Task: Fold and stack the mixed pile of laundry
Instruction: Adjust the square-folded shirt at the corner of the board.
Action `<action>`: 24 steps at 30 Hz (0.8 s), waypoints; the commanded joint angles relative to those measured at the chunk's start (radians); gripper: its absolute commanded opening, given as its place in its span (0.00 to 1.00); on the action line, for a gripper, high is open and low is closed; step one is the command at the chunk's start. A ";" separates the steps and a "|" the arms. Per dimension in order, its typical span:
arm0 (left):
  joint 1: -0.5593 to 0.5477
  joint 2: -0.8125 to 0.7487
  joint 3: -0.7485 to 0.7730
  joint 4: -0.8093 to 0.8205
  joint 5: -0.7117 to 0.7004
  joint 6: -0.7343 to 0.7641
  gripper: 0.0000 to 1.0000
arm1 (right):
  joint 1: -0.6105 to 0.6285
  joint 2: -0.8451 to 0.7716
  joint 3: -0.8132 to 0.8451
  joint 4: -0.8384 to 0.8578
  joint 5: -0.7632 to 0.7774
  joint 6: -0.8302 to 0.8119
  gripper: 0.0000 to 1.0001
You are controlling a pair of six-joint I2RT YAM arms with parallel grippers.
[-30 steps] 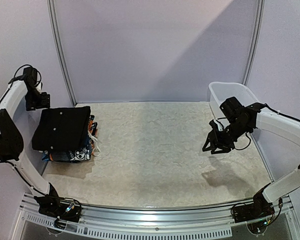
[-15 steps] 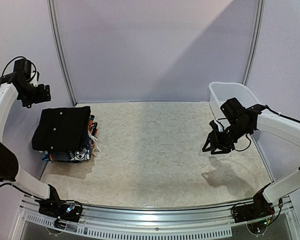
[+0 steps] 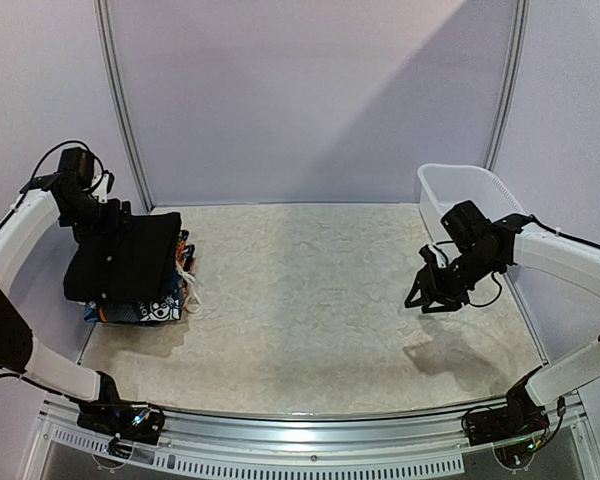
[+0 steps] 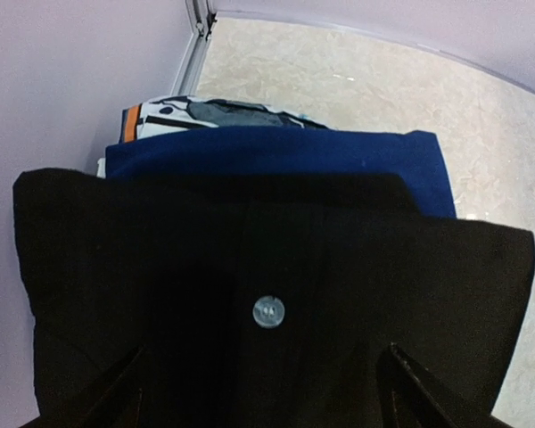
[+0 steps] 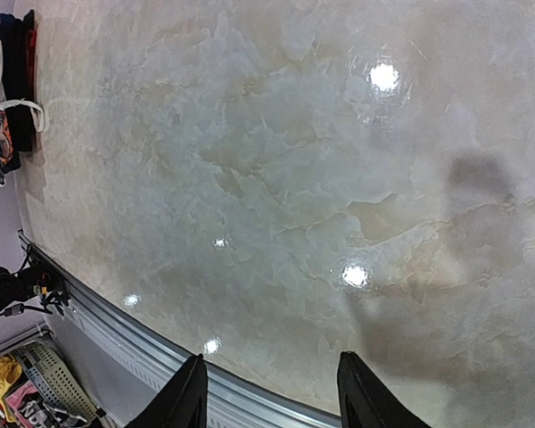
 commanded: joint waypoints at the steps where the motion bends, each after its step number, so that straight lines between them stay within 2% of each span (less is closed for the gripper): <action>1: -0.010 0.074 -0.002 0.090 0.002 0.020 0.83 | 0.004 -0.031 -0.020 -0.005 0.007 0.008 0.50; 5: -0.010 0.136 -0.011 0.137 0.010 0.027 0.79 | 0.005 -0.039 -0.016 -0.026 0.026 0.009 0.50; 17: -0.015 0.291 -0.022 0.274 0.006 0.013 0.78 | 0.005 -0.006 0.030 -0.065 0.047 0.023 0.50; 24: -0.039 0.330 0.010 0.279 -0.014 0.007 0.80 | 0.005 0.023 0.073 -0.076 0.056 0.031 0.50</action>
